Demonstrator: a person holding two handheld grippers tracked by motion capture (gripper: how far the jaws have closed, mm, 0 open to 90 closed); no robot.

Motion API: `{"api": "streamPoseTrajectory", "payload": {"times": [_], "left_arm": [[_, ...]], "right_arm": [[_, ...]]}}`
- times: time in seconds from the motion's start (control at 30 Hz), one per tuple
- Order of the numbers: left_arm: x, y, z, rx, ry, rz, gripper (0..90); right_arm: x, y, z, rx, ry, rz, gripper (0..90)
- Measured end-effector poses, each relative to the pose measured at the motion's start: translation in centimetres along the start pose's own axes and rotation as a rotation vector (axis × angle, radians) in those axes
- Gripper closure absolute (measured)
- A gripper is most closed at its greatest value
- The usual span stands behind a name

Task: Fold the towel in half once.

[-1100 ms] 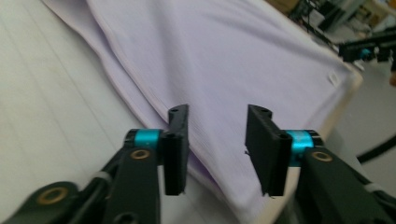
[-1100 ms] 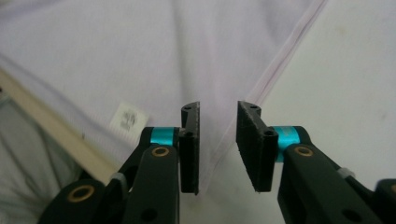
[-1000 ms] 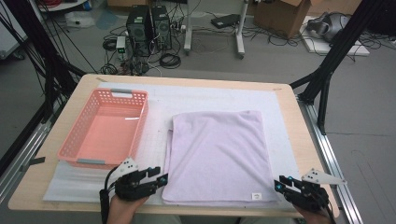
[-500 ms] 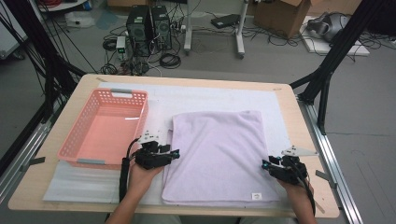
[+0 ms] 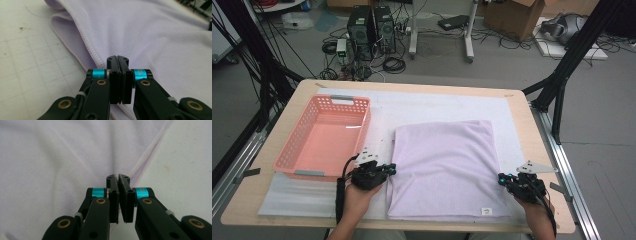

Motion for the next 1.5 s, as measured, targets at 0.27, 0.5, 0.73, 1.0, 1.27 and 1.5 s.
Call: {"api": "streamPoseTrajectory", "payload": {"times": [0.27, 0.5, 0.73, 1.0, 1.27, 1.5], "left_arm": [[1.2, -1.2, -2.5, -0.077, -0.017, -0.091, 86.7], [-0.4, 0.3, 1.1, 0.010, 0.014, -0.022, 50.4], [-3.3, 4.2, 3.1, -0.015, 0.019, 0.105, 44.6], [-4.5, 7.6, 2.9, -0.080, 0.003, 0.135, 48.3], [-2.6, 6.2, 2.4, -0.093, 0.031, 0.100, 85.8], [0.5, 3.2, 0.6, -0.050, 0.088, 0.014, 85.6]], "right_arm": [[-1.0, -1.5, -2.1, -0.085, -0.009, 0.027, 85.1], [-0.4, -0.9, 1.2, 0.037, 0.011, -0.003, 61.2], [2.2, 3.6, 4.5, 0.041, 0.061, -0.071, 52.6], [4.1, 7.1, 5.2, -0.032, 0.112, -0.105, 61.0], [3.1, 5.6, 4.1, -0.046, 0.084, -0.006, 85.7], [2.0, 2.0, 1.2, -0.038, 0.069, 0.064, 85.7]]}}
Point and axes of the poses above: each handheld gripper's, and its own axes: y roughly forward along the jaws, z roughly out of its top, x roughly to its right, the point moved 6 cm from there along y, roughly forward along the jaws, and after that the axes turned 7 degrees about y, right-handed, at the moved point
